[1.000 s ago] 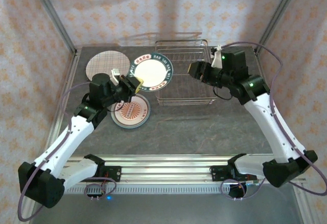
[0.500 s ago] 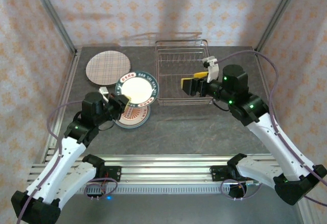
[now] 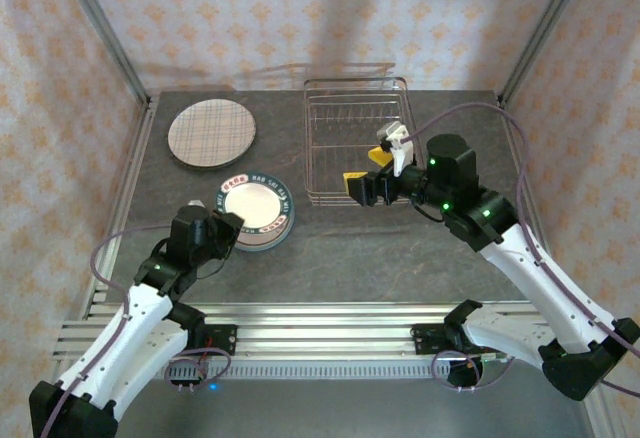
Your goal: Unload the plates from the dish rack
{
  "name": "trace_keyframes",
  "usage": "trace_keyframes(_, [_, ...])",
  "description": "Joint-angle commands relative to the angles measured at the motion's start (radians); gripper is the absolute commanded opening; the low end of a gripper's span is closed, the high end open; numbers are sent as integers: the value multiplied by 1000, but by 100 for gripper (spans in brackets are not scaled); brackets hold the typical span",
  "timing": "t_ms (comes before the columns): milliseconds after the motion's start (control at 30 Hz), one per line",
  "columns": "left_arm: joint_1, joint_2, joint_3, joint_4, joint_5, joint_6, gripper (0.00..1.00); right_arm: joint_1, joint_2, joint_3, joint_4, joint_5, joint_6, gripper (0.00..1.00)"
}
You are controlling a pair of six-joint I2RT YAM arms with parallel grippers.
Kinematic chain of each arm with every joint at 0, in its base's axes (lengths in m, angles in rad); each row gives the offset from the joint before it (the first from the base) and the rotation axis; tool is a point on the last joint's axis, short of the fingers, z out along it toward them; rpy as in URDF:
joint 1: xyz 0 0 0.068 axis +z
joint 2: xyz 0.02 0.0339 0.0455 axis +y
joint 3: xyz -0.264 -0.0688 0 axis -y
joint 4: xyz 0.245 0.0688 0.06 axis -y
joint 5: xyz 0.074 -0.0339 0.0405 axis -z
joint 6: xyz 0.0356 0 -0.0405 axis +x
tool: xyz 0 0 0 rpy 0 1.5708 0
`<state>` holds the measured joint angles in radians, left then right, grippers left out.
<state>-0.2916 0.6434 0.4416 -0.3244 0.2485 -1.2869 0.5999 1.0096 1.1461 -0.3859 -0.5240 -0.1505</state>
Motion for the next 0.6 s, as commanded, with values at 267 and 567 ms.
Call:
trace_keyframes(267, [11,63,-91,208,-78,-51,0,5,13,10,-8,-62,-32,84])
trace_keyframes(567, [11,125,-127,297,-75,-74,0,6,28,17,-10,-53,-13,84])
